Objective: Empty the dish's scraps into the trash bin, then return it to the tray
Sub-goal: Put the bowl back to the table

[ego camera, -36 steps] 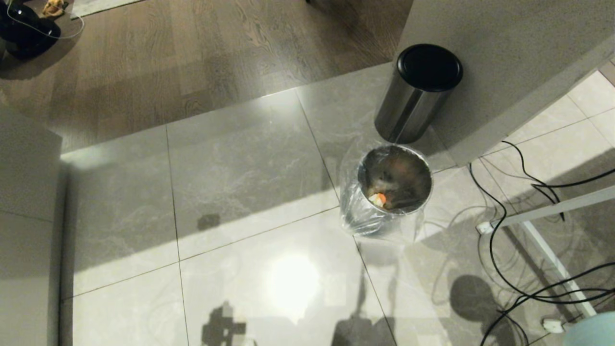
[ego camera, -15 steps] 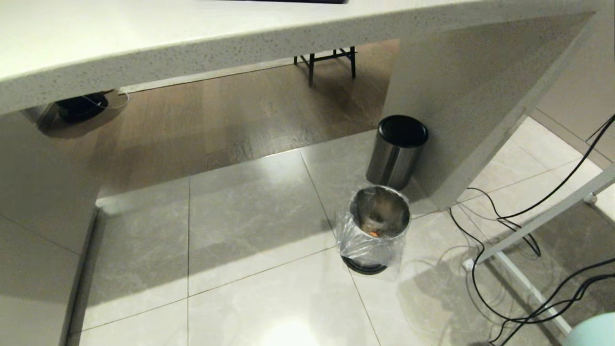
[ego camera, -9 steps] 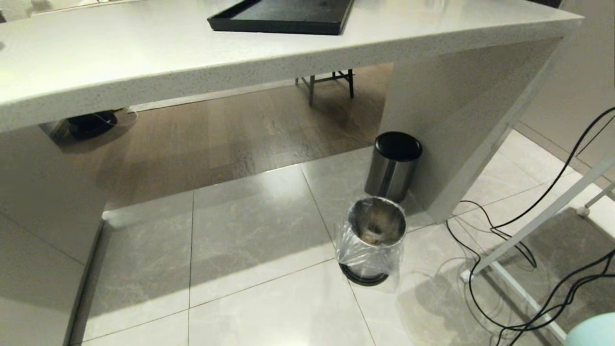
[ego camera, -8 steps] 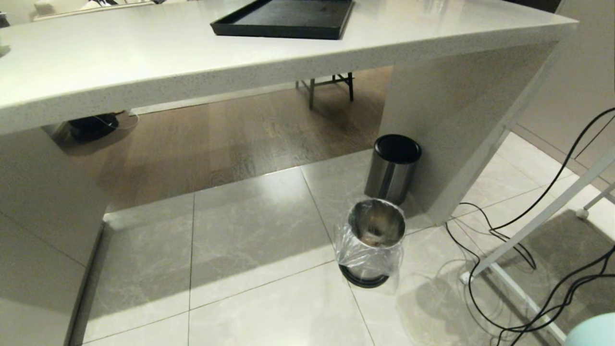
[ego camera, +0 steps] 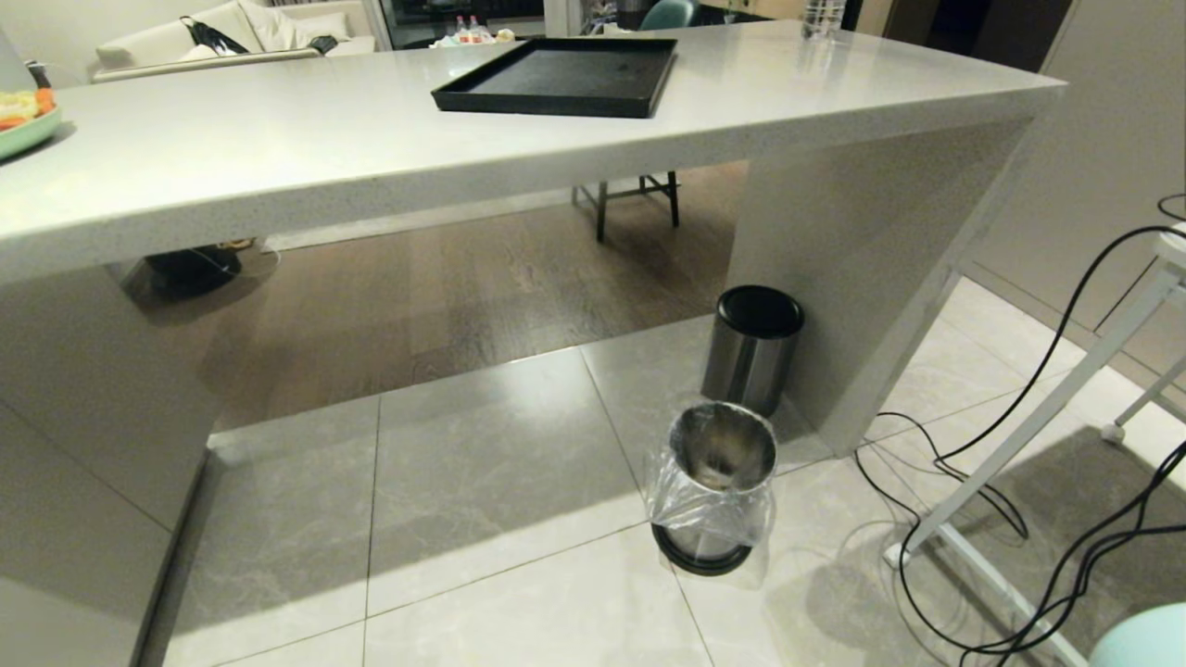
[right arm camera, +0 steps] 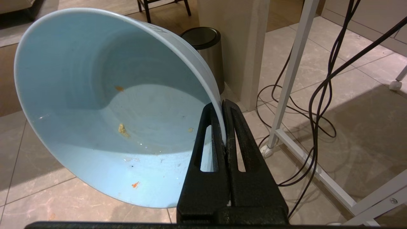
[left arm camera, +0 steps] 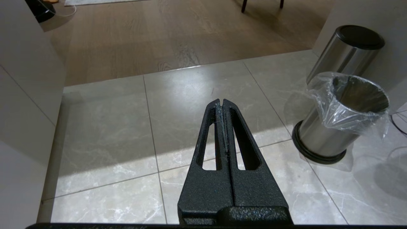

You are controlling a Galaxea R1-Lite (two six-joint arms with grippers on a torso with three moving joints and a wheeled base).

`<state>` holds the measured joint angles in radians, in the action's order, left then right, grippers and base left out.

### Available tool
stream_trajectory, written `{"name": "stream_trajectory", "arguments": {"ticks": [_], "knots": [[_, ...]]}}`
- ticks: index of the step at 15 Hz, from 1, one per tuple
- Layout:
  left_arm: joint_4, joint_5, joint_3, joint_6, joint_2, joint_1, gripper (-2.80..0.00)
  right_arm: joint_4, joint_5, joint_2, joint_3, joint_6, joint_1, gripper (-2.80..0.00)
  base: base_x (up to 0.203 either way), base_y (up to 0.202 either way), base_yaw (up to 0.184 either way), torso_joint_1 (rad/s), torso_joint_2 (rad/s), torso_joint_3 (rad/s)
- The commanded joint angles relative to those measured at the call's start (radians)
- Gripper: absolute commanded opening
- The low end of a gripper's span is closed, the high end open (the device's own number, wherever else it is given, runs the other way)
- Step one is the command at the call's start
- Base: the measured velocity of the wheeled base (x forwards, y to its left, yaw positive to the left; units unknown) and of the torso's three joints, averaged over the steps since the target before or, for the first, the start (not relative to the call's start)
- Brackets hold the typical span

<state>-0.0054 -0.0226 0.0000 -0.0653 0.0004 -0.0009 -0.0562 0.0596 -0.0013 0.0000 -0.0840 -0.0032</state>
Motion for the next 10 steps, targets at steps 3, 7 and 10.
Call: {"name": "stream_trajectory", "arguments": {"ticks": [3, 7, 10], "knots": [[-0.001, 0.0, 0.0, -0.001, 0.001, -0.001, -2.8, -0.001, 0.0, 0.001, 0.0, 0.0, 0.0, -2.8, 0.0, 0.0, 0.0, 0.0, 0.0, 0.0], [-0.001, 0.0, 0.0, 0.001, 0.001, 0.001, -2.8, -0.001, 0.0, 0.001, 0.0, 0.0, 0.0, -2.8, 0.0, 0.0, 0.0, 0.004, 0.0, 0.058], [-0.001, 0.0, 0.0, 0.002, 0.001, 0.0, -2.8, -0.001, 0.0, 0.001, 0.0, 0.0, 0.0, -2.8, 0.0, 0.0, 0.0, 0.0, 0.0, 0.01]]}}
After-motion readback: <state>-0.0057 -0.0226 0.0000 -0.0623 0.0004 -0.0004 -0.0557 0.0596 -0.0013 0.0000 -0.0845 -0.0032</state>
